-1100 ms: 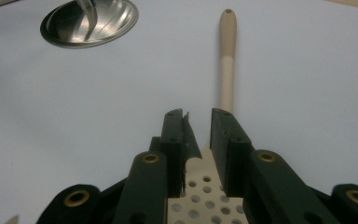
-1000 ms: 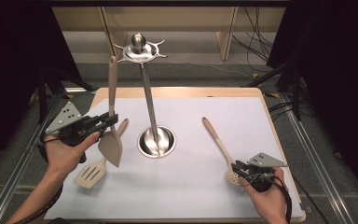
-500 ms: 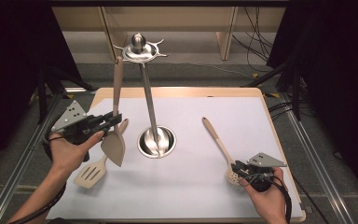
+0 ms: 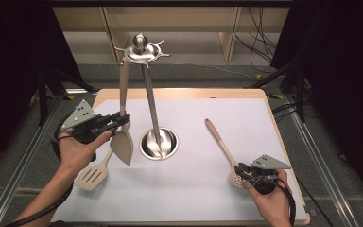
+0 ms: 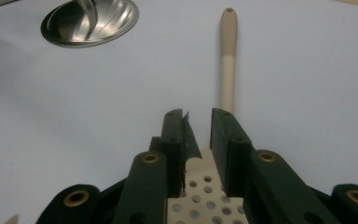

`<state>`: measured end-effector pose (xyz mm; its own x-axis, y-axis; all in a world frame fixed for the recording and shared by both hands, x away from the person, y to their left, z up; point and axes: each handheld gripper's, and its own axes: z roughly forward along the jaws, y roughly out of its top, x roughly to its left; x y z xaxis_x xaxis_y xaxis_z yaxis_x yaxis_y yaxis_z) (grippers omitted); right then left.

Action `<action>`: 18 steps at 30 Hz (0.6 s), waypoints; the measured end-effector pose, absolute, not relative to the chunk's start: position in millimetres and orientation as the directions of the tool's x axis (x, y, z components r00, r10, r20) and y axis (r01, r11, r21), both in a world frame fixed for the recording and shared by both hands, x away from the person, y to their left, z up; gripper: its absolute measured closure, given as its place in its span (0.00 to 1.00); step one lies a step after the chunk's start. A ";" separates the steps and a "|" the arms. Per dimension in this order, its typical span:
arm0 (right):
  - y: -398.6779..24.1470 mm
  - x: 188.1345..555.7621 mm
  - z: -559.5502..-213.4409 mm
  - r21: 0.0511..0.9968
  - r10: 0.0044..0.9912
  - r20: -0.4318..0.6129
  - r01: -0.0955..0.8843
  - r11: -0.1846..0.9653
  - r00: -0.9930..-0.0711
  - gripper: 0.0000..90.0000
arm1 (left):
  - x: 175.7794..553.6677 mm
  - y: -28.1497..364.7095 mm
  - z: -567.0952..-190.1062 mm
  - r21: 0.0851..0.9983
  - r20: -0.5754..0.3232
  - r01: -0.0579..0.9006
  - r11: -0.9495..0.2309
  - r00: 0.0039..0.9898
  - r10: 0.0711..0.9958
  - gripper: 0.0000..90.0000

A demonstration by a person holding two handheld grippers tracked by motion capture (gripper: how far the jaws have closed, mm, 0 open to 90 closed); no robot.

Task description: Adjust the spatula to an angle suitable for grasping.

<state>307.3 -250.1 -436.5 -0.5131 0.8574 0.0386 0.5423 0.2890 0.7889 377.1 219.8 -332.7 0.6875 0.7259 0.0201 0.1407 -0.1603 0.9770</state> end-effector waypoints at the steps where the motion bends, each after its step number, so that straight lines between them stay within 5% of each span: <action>1: -250.0 307.5 -436.7 0.789 0.856 0.038 0.541 0.291 -0.516 0.84 | 377.4 219.0 -333.1 0.977 0.016 0.144 -0.158 0.688 0.726 0.86; 18: -252.0 308.0 -437.3 0.791 0.860 0.033 0.540 0.289 -0.509 0.84 | 384.2 209.6 -340.0 0.979 -0.010 0.154 -0.135 0.695 0.719 0.86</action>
